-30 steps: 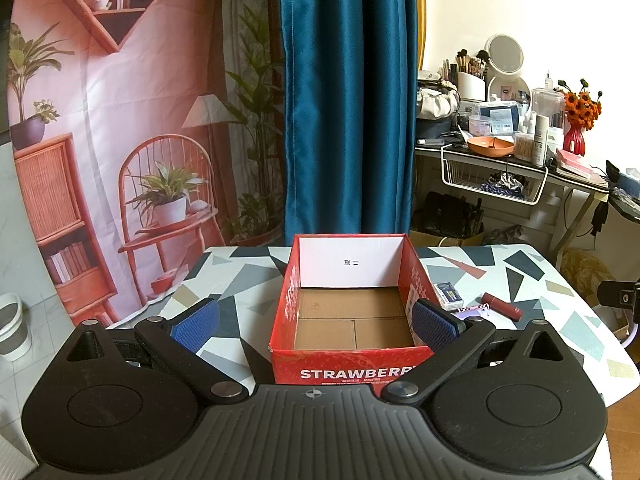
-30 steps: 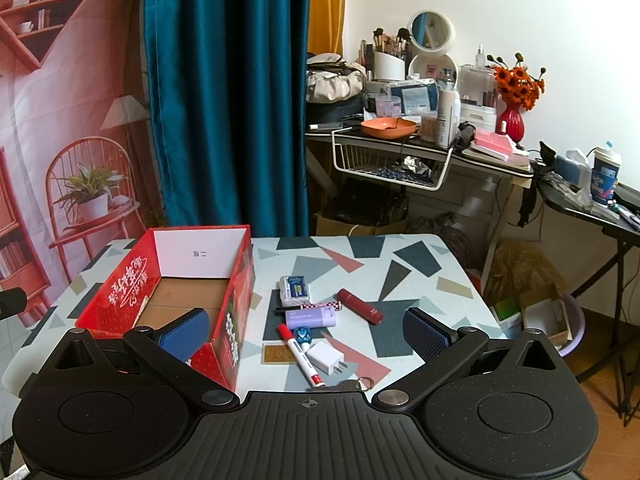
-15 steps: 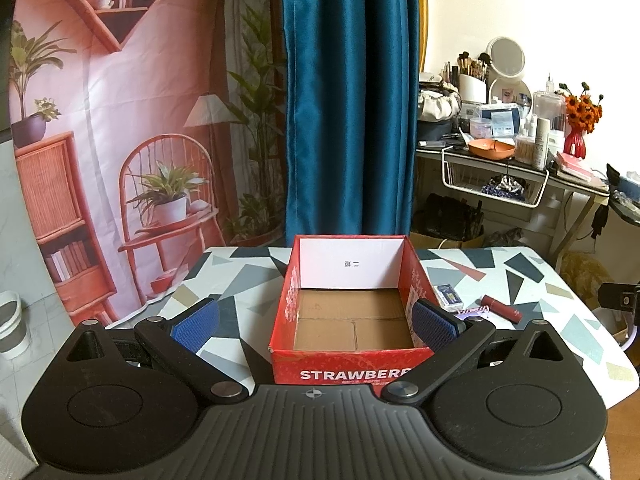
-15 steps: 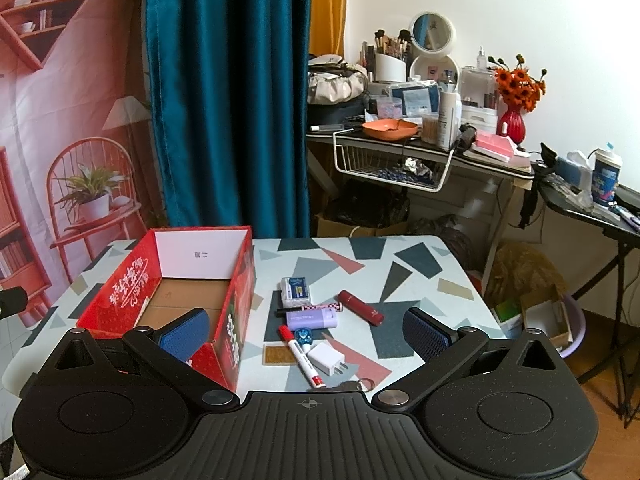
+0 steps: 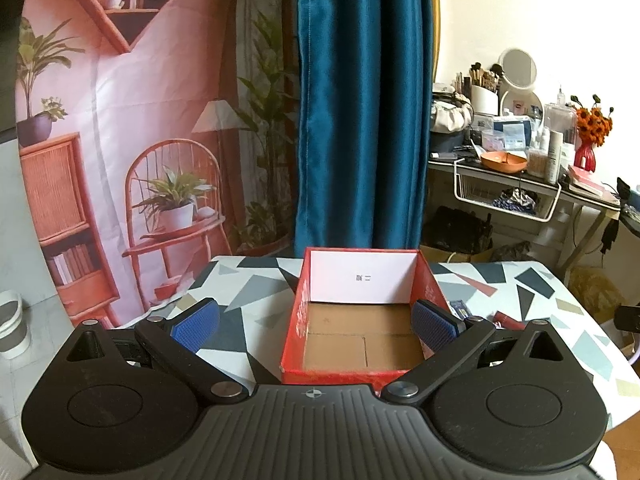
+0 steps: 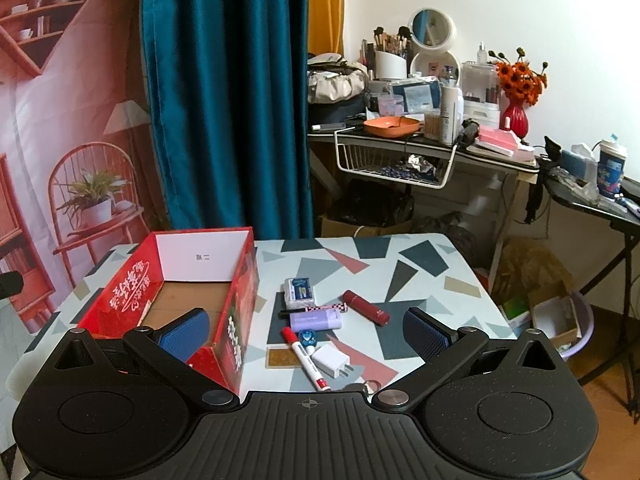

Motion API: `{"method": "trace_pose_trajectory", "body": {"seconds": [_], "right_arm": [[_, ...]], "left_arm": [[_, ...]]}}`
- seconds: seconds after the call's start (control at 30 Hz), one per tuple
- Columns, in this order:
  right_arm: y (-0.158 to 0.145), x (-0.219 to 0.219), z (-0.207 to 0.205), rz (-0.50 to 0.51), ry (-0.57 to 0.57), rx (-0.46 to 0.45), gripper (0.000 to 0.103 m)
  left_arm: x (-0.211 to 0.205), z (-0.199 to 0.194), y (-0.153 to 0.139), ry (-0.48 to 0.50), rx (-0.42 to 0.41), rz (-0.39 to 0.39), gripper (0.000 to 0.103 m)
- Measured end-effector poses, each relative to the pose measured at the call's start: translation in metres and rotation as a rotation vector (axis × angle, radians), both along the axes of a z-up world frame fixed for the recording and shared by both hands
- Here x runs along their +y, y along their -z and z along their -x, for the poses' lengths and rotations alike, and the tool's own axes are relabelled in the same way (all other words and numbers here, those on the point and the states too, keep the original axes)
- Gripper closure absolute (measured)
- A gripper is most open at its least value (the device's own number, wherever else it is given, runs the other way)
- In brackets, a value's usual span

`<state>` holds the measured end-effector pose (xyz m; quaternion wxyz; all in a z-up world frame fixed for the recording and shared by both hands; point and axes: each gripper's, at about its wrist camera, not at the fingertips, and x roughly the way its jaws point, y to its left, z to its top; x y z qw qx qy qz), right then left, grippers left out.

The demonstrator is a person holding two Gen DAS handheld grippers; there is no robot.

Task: Organize rigid objects
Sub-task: 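Move left tool against the box wall while right tool reaches toward the key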

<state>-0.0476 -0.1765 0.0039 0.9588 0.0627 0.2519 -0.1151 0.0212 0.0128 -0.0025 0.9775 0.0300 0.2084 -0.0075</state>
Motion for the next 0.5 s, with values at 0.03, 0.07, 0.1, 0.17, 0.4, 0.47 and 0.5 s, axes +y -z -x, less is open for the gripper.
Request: {"method": "trace_pose_trajectory", "body": {"seconds": [0.03, 0.07, 0.1, 0.17, 0.4, 0.47, 0.5], "right_arm": [[0.001, -0.002, -0.002, -0.002, -0.001, -0.005, 0.000], [0.002, -0.004, -0.005, -0.007, -0.003, -0.013, 0.000], [0.004, -0.007, -0.006, -0.014, -0.005, -0.022, 0.000], [0.008, -0.015, -0.012, -0.043, -0.017, -0.045, 0.000], [0.033, -0.034, -0.031, -0.028, 0.002, -0.087, 0.000], [0.044, -0.036, -0.038, 0.005, 0.023, -0.108, 0.000], [0.048, -0.036, -0.041, 0.017, 0.024, -0.108, 0.000]], "left_arm": [[0.000, -0.004, 0.002, -0.004, 0.002, -0.005, 0.000], [0.001, -0.010, 0.005, -0.006, 0.006, -0.011, 0.000], [0.001, -0.015, 0.007, -0.007, 0.010, -0.016, 0.000], [0.003, -0.027, 0.015, -0.009, 0.025, -0.028, 0.000], [0.027, -0.067, 0.047, 0.008, 0.090, 0.064, 0.000], [0.030, -0.076, 0.056, 0.007, 0.100, 0.066, 0.000], [0.030, -0.082, 0.059, 0.001, 0.107, 0.053, 0.000]]}}
